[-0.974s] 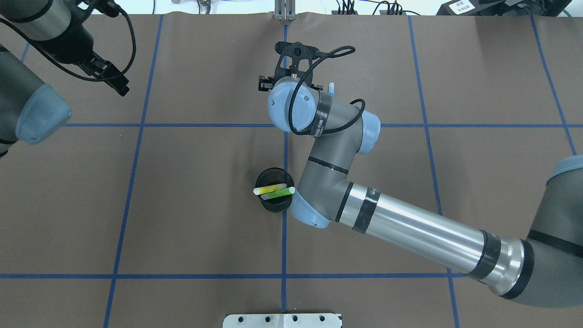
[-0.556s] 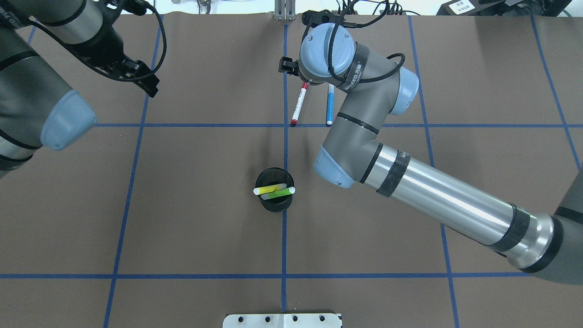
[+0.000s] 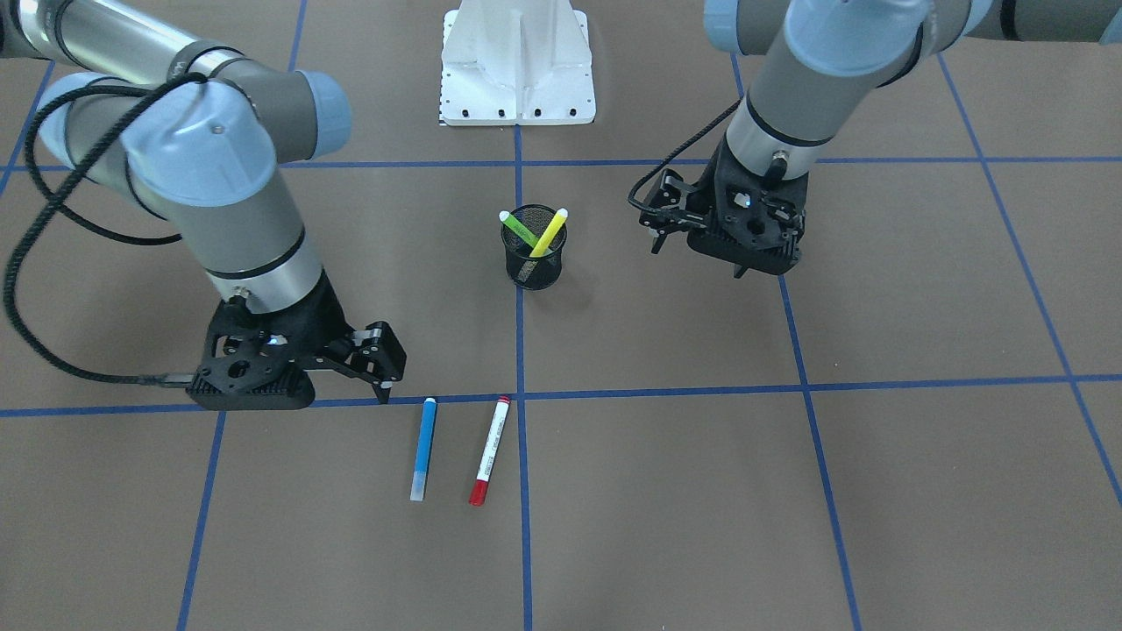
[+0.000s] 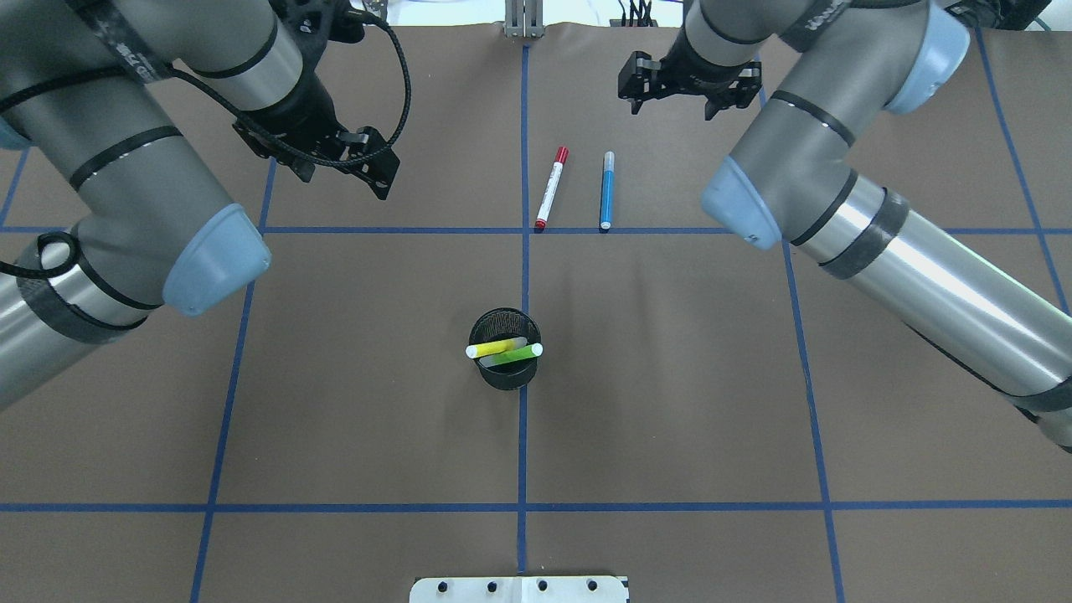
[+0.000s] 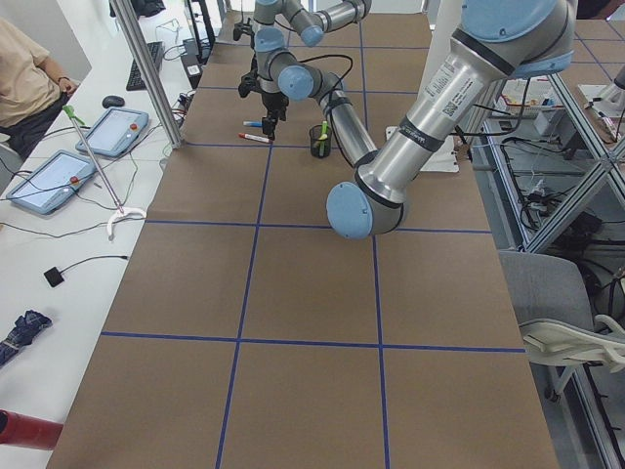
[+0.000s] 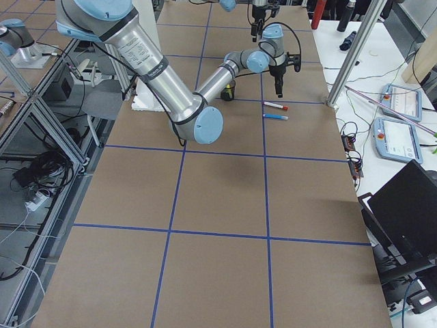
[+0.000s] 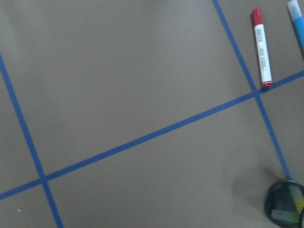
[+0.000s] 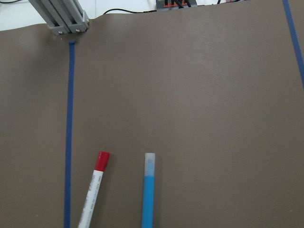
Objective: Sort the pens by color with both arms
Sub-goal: 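Withdraw the right arm while moving the left gripper over the cup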
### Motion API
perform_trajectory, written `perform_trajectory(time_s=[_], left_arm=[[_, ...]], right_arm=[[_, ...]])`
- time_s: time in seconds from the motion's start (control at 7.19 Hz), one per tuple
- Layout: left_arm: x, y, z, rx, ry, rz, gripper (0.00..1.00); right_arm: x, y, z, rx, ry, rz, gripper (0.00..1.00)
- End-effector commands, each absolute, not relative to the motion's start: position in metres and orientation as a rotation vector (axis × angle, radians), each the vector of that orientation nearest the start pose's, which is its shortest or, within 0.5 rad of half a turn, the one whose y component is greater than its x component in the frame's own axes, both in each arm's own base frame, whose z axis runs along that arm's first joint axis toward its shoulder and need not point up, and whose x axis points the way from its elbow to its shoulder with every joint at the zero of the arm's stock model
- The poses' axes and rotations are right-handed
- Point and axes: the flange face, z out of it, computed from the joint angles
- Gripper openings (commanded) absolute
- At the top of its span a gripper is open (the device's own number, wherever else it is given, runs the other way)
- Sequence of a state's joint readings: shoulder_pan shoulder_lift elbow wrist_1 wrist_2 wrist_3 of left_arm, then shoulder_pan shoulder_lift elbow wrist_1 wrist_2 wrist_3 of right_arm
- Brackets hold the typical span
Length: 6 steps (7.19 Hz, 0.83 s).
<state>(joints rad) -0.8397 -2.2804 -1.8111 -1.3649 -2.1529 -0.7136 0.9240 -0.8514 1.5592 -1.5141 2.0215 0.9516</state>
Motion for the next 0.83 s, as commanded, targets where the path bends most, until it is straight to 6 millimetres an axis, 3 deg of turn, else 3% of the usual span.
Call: perform_trajectory(time_s=[0.0,0.14,0.28,0.42,0.7], left_arm=[[0.422,-0.487,0.153,0.178,0.856,0.268,0.99],[0.445,-0.466,0.15,0.166,0.853,0.309,0.99],[0.459,-0.451,0.133,0.121,0.837,0.314,0.99],[0.47,-0.436,0.11,0.027,0.806,0.214,0.95],[0.485,-0.42,0.098,-0.059,0.817,0.062,0.94]], right_arm=[[-0.29,-0.618,0.271,0.214,-0.853,0.004,1.0],[-0.271,-0.613,0.29,0.215,-0.85,-0.025,1.0],[-0.257,-0.611,0.304,0.217,-0.846,-0.056,1.0],[-0.25,-0.61,0.313,0.212,-0.844,-0.057,1.0],[-0.248,-0.609,0.316,0.215,-0.841,-0.067,1.0]])
